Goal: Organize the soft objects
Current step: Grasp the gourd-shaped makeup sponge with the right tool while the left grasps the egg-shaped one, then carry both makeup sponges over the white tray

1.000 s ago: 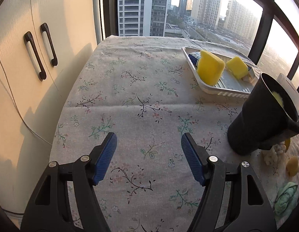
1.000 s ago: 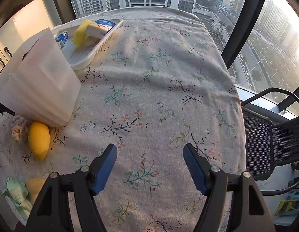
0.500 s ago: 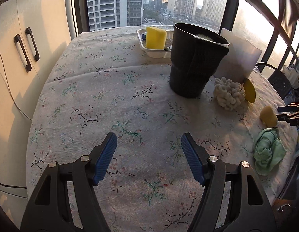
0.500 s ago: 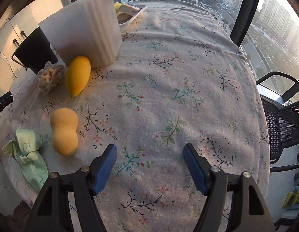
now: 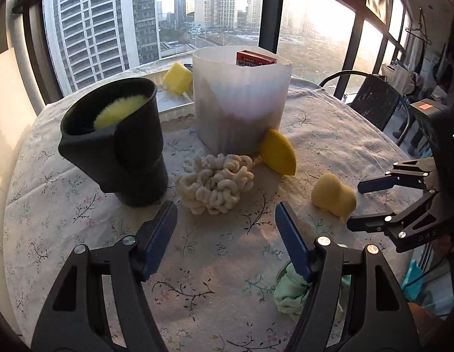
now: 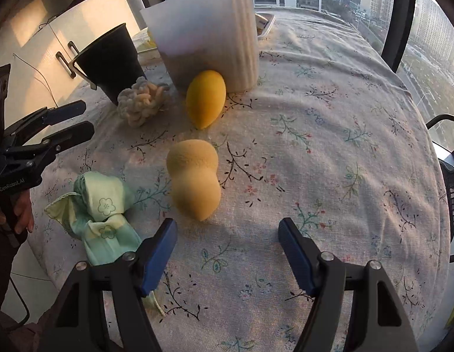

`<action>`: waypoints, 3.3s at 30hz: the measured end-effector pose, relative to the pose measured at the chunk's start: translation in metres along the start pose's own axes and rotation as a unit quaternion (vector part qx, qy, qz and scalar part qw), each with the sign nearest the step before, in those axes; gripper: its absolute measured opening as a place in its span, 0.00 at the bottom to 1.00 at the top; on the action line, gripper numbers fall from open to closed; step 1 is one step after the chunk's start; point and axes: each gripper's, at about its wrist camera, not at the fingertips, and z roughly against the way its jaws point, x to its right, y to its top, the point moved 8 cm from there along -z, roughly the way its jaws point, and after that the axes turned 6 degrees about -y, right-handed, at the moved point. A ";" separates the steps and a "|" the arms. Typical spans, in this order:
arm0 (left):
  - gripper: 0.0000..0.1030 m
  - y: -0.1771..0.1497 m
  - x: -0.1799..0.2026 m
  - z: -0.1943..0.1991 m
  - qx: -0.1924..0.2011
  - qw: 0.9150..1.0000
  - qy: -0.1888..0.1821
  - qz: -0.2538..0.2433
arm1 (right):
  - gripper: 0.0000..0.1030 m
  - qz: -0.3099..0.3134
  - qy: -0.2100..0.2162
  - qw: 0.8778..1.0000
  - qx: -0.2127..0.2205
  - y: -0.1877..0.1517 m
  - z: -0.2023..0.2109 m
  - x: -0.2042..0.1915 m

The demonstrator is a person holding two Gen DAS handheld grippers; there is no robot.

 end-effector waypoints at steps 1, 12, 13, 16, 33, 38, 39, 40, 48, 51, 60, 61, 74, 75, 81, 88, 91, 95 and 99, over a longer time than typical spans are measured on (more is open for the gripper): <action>0.66 0.006 0.006 -0.004 -0.001 1.000 -0.008 0.000 | 0.72 -0.004 0.003 1.000 0.006 0.003 -0.001 -0.003; 0.66 0.050 0.059 -0.044 -0.038 0.998 -0.054 -0.015 | 0.34 0.000 0.028 0.999 0.027 0.019 -0.007 -0.008; 0.66 0.051 0.060 -0.049 -0.044 0.997 -0.053 -0.014 | 0.34 0.001 0.026 0.999 0.027 0.019 -0.007 -0.006; 0.66 0.051 0.061 -0.065 -0.068 0.997 -0.044 -0.009 | 0.35 -0.006 0.029 0.999 0.027 0.014 0.001 -0.002; 0.52 0.042 0.052 -0.120 -0.134 0.990 0.031 0.035 | 0.35 -0.028 0.008 0.999 0.031 -0.001 0.017 0.026; 0.35 0.047 0.055 -0.121 -0.127 0.991 0.037 0.025 | 0.35 -0.031 0.006 0.999 0.030 -0.002 0.017 0.027; 0.34 0.047 0.056 -0.120 -0.125 0.991 0.035 0.024 | 0.35 -0.032 0.005 0.999 0.030 -0.002 0.017 0.027; 0.34 0.048 0.057 -0.118 -0.123 0.992 0.030 0.025 | 0.35 -0.034 0.003 0.999 0.031 -0.001 0.017 0.027; 0.34 0.052 0.068 -0.083 -0.093 0.995 0.002 0.031 | 0.35 -0.030 -0.007 0.999 0.032 -0.002 0.023 0.023; 0.34 0.050 0.066 -0.064 -0.080 0.996 0.006 0.029 | 0.35 -0.025 -0.010 0.999 0.035 -0.002 0.026 0.021; 0.34 0.022 0.031 -0.008 -0.053 0.997 0.039 0.052 | 0.35 -0.018 -0.024 0.999 0.031 -0.001 0.029 0.018; 0.34 0.016 0.024 -0.003 -0.052 0.996 0.043 0.059 | 0.35 -0.018 -0.028 0.999 0.030 -0.001 0.029 0.018; 0.34 -0.056 -0.098 0.052 -0.036 0.974 0.120 0.190 | 0.35 -0.029 -0.082 0.996 0.018 0.020 0.016 0.041; 0.34 -0.057 -0.104 0.054 -0.032 0.973 0.127 0.192 | 0.35 -0.031 -0.086 0.996 0.018 0.023 0.014 0.044; 0.34 -0.048 -0.141 0.066 -0.006 0.969 0.148 0.198 | 0.35 -0.049 -0.101 0.994 0.014 0.049 0.003 0.066; 0.34 -0.025 -0.188 0.059 0.009 0.965 0.177 0.195 | 0.35 -0.064 -0.121 0.991 0.006 0.088 -0.017 0.096; 0.34 -0.016 -0.210 0.054 0.010 0.963 0.184 0.198 | 0.35 -0.068 -0.126 0.990 0.002 0.105 -0.026 0.109; 0.34 -0.001 -0.235 0.040 0.010 0.963 0.188 0.193 | 0.35 -0.074 -0.137 0.988 -0.004 0.131 -0.041 0.128; 0.34 0.014 -0.264 0.020 -0.002 0.962 0.194 0.194 | 0.35 -0.086 -0.136 0.987 -0.011 0.159 -0.056 0.147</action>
